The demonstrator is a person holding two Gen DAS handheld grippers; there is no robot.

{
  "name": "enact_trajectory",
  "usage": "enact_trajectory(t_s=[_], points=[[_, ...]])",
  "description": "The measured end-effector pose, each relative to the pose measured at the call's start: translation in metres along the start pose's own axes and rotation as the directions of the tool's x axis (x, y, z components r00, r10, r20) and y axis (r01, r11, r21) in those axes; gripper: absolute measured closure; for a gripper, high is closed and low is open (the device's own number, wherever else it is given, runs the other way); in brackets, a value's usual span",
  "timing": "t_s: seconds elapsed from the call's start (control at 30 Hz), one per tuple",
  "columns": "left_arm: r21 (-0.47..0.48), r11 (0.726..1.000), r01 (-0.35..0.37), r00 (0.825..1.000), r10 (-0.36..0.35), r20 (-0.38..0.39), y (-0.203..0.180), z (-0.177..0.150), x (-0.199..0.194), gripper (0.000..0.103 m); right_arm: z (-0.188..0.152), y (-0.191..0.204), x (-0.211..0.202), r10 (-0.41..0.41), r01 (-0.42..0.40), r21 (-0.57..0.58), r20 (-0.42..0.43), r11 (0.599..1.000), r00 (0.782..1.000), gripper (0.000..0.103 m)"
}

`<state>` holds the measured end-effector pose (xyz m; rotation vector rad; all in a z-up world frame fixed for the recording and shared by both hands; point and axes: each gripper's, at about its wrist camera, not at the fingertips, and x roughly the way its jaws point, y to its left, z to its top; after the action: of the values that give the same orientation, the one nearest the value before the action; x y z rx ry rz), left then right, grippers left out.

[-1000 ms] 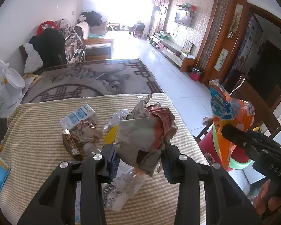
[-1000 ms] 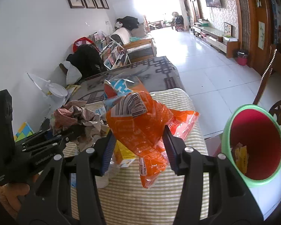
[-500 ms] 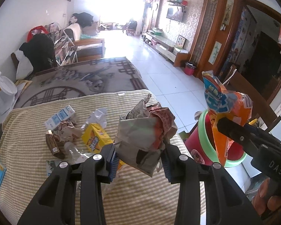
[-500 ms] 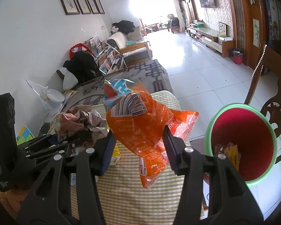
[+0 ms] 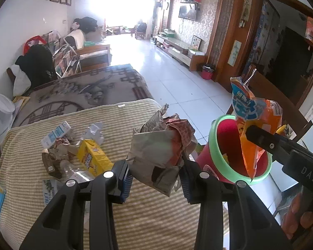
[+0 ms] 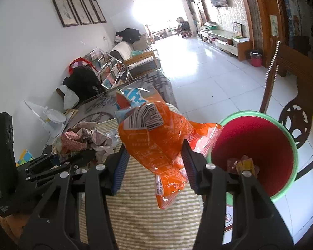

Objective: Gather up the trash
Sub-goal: 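Lift the crumpled paper and orange bag toward the red bucket, then open both tools over the red bucket to drop paper and bag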

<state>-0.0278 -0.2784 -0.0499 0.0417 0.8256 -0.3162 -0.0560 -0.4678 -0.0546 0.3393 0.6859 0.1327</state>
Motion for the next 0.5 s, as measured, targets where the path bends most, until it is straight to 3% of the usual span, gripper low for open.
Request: enact_trajectory(t_s=[0.5], points=[[0.058,0.997,0.045,0.999,-0.044,-0.014,-0.054,0.013,0.021,0.067,0.004,-0.064,-0.019,-0.073,0.071,0.083,0.017,0.994,0.997,0.055]])
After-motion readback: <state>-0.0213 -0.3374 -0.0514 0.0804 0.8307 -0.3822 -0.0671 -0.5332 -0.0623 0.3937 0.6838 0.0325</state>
